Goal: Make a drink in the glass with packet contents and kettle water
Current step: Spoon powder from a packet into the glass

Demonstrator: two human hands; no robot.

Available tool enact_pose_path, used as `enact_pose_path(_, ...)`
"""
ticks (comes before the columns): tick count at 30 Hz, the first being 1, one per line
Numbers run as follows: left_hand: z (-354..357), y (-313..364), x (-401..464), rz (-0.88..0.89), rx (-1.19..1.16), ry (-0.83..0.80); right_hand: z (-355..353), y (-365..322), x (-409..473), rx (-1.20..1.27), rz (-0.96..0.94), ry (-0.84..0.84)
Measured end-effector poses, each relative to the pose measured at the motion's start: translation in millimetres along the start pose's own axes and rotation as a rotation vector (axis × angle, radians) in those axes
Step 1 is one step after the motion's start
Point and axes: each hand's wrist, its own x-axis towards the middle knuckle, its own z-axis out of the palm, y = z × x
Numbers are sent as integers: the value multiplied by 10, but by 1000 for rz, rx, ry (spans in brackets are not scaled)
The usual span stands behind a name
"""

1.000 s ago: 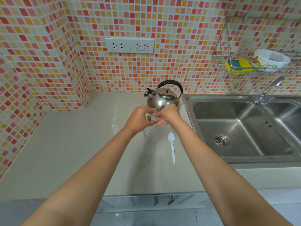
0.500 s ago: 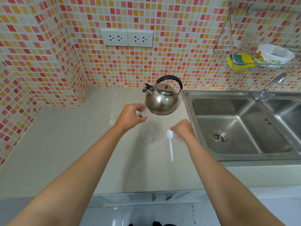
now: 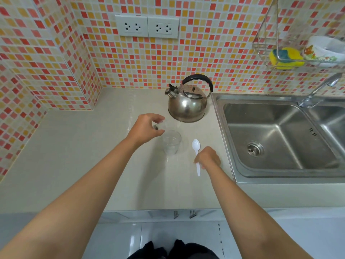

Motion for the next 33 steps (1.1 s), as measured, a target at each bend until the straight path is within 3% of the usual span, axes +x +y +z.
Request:
enact_pose_path(10, -2, 8, -39, -2, 16, -29, 30, 212, 189, 212, -54, 68)
enact_pose_path(16, -31, 60, -2, 52, 74, -78, -169, 212, 146, 583, -254, 118)
enact_pose_path(18, -49, 97, 14, 79, 104, -96, -273, 177, 95, 536, -411, 174)
enact_pose_path(22, -64, 161, 69, 162, 175, -119, -436, 82, -87, 210, -731, 280)
enact_pose_path(25, -49, 195, 110, 199, 232, -135, -468, 18, -185, 54, -807, 343)
enact_pose_path(33, 8, 182, 132, 211, 321, -182, -405, -53, -262, 104, -854, 326)
